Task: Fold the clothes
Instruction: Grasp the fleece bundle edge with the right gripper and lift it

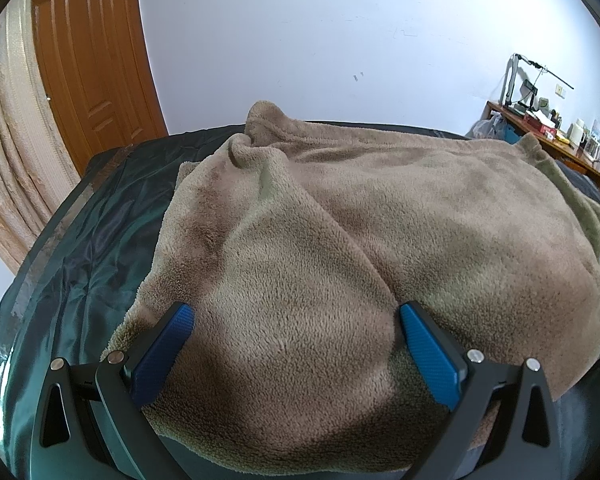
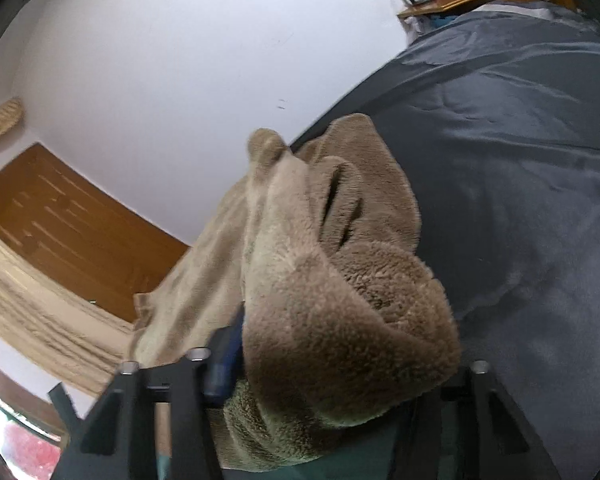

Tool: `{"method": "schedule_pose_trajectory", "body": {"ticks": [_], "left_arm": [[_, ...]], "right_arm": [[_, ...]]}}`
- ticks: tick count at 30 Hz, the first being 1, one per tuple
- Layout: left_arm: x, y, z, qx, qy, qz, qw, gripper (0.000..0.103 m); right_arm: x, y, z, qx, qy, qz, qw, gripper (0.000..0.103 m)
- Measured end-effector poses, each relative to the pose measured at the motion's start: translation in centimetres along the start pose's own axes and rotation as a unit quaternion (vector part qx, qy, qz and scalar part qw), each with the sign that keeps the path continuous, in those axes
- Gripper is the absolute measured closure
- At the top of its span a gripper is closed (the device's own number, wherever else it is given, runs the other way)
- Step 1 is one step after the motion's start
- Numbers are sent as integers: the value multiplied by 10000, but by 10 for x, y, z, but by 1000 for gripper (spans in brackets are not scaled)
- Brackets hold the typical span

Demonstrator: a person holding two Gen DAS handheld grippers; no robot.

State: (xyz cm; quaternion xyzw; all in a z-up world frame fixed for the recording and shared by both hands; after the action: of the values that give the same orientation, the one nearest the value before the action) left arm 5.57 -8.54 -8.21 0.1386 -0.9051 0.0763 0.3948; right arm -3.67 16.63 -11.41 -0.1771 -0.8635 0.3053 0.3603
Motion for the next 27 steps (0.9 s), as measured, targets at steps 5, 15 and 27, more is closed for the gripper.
{"method": "schedule_pose_trajectory", "body": {"ticks": [5,15,27], "left_arm": [[8,-16,-10,-265,-91,-278,9992,0],[25,-108,-38,-139,65,-1784,9838,0],[14,-157,-31,206,-117,-2449,9693,0]], "right_arm": [[1,-20,-15,-173,93,-72,9998,70],[-6,-133,-35,330,600,-800,9944,70],[-76,-289,8,1074,338,-1918,9750,70]]}}
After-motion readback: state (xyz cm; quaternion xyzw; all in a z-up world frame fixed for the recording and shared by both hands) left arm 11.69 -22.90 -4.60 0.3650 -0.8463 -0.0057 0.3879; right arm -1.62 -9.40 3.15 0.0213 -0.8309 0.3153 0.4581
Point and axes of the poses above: each gripper's, at about its wrist camera, not at the fingertips, and z roughly the way its jaws point, y to its right, x to its top, the point moved 1 cm from there along z, roughly the way its jaws point, and after that the axes turned 4 degrees about y, right-handed, at the moved point
